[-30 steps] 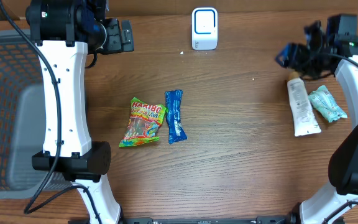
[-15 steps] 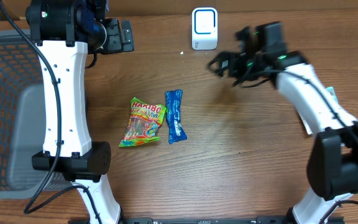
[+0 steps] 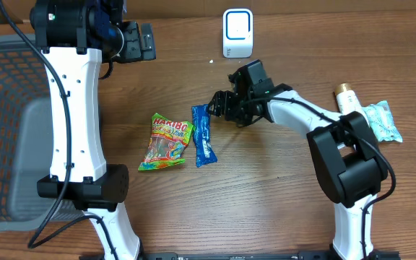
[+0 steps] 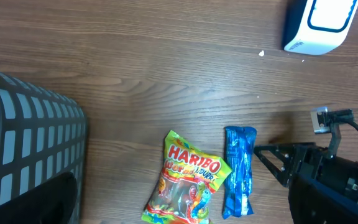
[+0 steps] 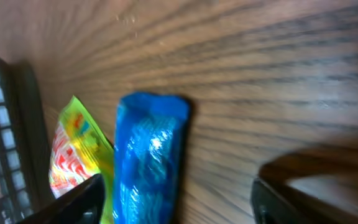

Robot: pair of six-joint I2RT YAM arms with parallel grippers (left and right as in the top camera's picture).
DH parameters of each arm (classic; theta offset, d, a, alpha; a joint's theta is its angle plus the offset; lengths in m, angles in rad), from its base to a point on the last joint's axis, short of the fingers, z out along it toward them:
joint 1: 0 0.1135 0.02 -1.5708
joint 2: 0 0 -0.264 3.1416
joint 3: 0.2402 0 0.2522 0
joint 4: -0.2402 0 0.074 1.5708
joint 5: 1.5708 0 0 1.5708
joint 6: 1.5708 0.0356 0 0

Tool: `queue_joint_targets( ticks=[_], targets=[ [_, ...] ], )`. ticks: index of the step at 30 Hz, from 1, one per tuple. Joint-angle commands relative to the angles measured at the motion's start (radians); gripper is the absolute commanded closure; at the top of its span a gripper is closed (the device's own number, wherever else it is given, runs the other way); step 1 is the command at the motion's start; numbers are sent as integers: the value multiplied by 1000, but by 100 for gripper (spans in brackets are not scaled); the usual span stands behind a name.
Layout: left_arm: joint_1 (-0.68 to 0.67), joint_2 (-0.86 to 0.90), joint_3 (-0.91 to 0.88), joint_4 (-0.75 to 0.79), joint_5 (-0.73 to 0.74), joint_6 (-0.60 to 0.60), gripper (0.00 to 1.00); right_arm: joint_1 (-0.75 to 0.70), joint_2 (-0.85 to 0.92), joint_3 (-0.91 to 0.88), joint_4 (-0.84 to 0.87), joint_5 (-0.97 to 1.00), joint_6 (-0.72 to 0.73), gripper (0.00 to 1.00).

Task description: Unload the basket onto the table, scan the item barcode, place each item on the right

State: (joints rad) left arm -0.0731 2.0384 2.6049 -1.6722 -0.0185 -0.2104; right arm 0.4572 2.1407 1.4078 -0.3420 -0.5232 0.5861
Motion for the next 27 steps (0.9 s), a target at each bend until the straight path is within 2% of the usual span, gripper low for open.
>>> queue_joint_targets(
  ticks=[1, 4, 9, 14, 17, 22, 27],
  targets=[
    [-6, 12, 1, 1, 8, -14, 0, 26, 11, 2, 27, 68, 87, 28],
    [-6, 12, 1, 1, 8, -14, 0, 50, 16, 2, 27, 153, 150, 31],
    [-6, 12, 1, 1, 8, -14, 0, 93, 16, 2, 42, 244, 151, 32],
    [-6, 12, 1, 1, 8, -14, 0, 140, 16, 2, 42, 360, 152, 43],
    [-6, 12, 1, 1, 8, -14, 0, 159, 16, 2, 42, 406, 151, 52],
    [-6, 12, 1, 1, 9, -14, 0, 164, 16, 2, 34, 417, 151, 82],
    [-6, 12, 1, 1, 8, -14, 0, 135, -3, 26, -44, 418, 177, 96]
  ],
)
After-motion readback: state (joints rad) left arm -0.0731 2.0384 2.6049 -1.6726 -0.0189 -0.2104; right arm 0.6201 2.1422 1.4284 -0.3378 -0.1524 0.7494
